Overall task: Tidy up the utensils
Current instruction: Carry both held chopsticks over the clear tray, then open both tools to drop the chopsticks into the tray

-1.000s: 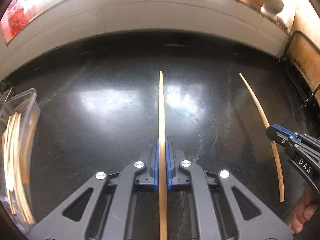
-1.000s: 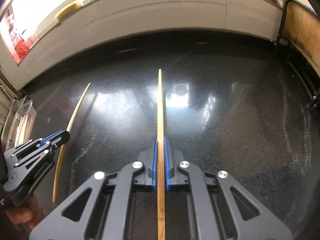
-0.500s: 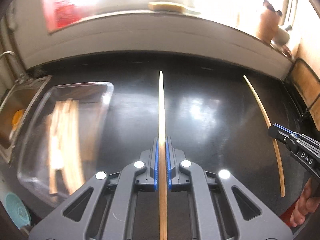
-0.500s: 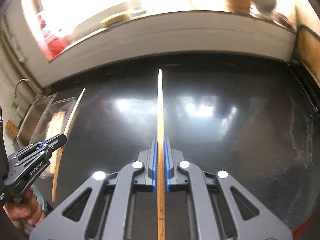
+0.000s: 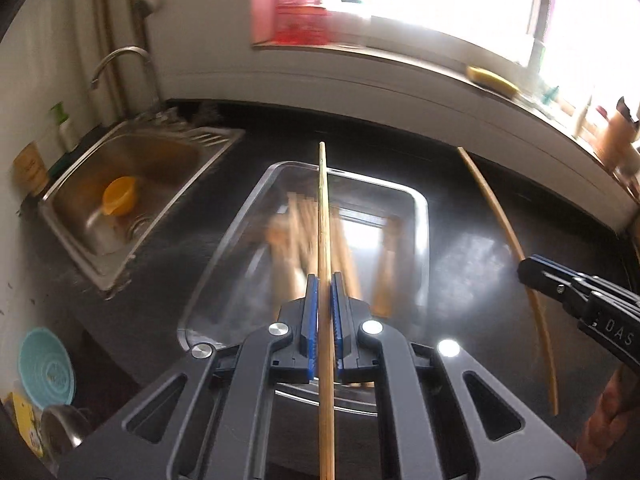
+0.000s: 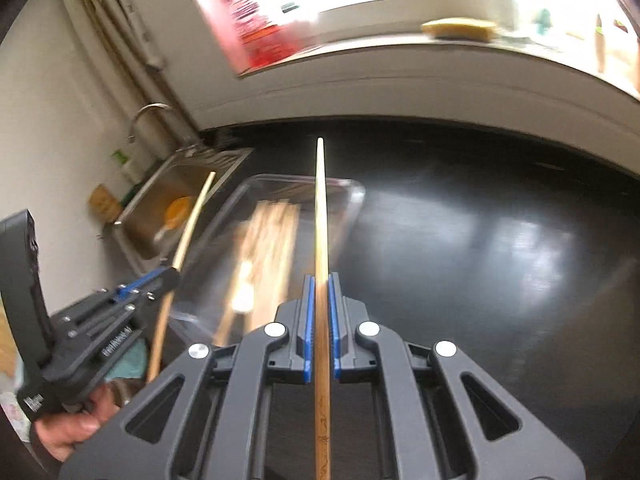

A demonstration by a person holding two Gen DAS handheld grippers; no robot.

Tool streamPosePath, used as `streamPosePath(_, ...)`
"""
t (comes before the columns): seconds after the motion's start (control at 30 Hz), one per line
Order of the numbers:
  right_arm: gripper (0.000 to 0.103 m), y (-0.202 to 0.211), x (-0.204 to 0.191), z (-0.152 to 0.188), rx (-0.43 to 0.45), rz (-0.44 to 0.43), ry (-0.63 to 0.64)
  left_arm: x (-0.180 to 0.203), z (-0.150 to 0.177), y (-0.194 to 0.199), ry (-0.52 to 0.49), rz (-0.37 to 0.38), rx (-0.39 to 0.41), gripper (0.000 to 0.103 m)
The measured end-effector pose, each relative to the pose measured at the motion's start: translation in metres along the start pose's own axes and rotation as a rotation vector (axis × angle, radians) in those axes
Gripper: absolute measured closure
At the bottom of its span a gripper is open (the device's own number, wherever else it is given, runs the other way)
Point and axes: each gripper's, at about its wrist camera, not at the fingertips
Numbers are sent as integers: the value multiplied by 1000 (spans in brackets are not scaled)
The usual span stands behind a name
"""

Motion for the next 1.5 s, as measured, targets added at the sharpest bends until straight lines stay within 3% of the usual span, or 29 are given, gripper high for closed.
streamPosePath(0.23,95,-42,-28,-17,-64,-65,-22,-33,-12,-19,77,15,-29,97)
streamPosePath(0.6,95,-78,-32,-22,-119,-37,-24,-39,-18,-65,100,35,-91,97)
streamPosePath(1.5,95,-115,-31,-33,-171,-25,-44,-36,-26,-95,91,24,-123,97)
Point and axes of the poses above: each gripper's, at about its wrist camera, not at the fingertips, and y roughly against the way its jaws point, x to its right, z to its underside, and after that the axes turned 2 degrees about y, right-handed
